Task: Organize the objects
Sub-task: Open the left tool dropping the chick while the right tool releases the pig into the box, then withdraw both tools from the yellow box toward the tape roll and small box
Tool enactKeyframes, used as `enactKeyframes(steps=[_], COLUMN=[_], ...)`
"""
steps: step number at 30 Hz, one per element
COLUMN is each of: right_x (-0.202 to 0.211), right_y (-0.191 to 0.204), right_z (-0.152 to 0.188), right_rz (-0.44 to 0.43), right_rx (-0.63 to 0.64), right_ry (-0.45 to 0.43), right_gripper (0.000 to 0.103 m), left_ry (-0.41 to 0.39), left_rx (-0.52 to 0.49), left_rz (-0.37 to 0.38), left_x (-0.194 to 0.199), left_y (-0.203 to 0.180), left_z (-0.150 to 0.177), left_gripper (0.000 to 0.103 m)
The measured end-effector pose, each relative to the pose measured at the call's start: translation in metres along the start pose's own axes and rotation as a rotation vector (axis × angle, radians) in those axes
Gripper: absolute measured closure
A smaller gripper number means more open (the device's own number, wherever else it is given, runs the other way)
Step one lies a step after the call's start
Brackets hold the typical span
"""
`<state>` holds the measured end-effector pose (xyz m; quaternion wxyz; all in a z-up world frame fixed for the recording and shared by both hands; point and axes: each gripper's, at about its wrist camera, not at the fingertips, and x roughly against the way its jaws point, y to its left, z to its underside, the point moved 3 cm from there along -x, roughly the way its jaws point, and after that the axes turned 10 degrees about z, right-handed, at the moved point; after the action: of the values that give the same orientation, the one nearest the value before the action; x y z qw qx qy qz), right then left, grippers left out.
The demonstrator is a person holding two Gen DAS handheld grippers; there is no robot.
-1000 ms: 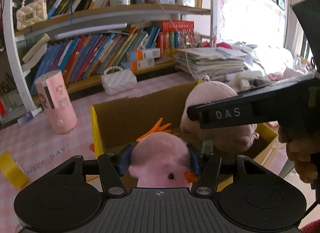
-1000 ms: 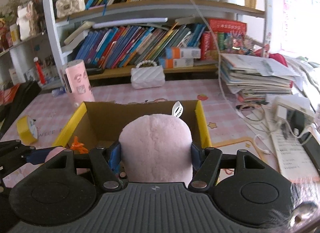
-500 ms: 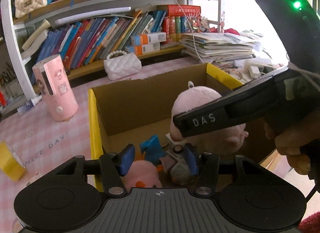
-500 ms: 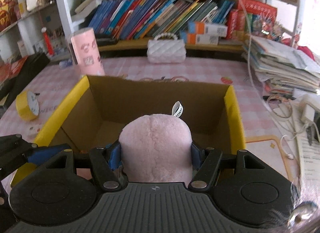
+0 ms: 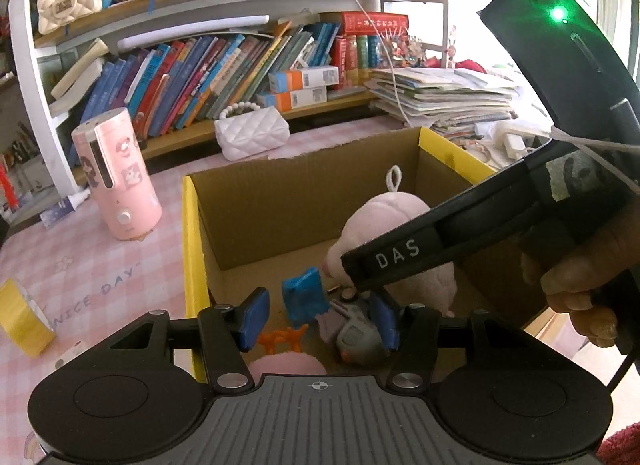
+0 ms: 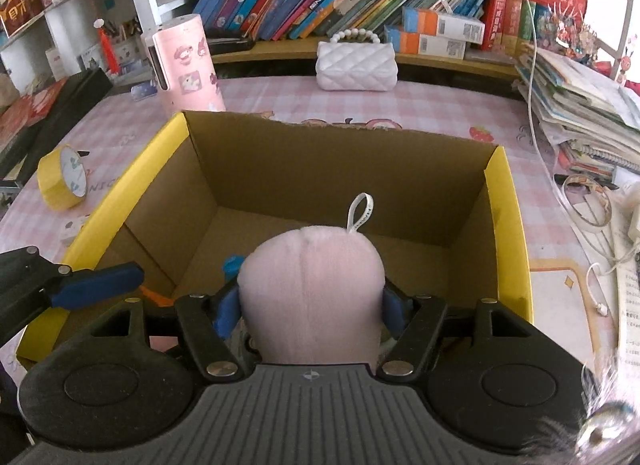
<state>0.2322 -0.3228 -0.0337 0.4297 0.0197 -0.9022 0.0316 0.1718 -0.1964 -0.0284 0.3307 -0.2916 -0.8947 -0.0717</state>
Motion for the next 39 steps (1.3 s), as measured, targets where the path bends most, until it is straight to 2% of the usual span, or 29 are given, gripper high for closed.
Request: enactKeyframes(steps=[4, 7, 13, 19, 29, 39], right_x=[0.004, 0.01, 0.026, 0.053, 0.111, 0.144], right_y=[-0.002, -0.002, -0.003, -0.002, -0.001, 0.008], right_z=[0.001, 0.002, 0.006, 0.012, 0.037, 0.081], right_rz=[0.004, 0.009, 0.008, 0.038, 0.172, 0.303], right_rx=[-0.021, -0.02, -0.052, -0.095, -0.177, -0.283], right_ry=[-0.021, -0.048, -0.079, -0.149, -0.29, -0.292], right_gripper=[0.031, 0.026, 0.026, 0.026, 0.026, 0.026], left_ry=[-0.026, -0.047, -0.079, -0.121, -0.183, -0.163], left_rx=[-0.002, -0.011, -0.013, -0.004, 0.018, 0.048], left_rz=[-0.001, 0.0, -0.01, -0.02, -0.017, 0.01], left_x=[0.008, 0.016, 0.034, 0.054, 0.092, 0.123], left_y=[-0.002, -0.004, -0.006, -0.006, 0.004, 0.018], left_z=[-0.001, -0.001, 0.001, 0.005, 0.019, 0.051], left_gripper=[0.033, 0.031, 0.028, 0.023, 0.021, 0.02])
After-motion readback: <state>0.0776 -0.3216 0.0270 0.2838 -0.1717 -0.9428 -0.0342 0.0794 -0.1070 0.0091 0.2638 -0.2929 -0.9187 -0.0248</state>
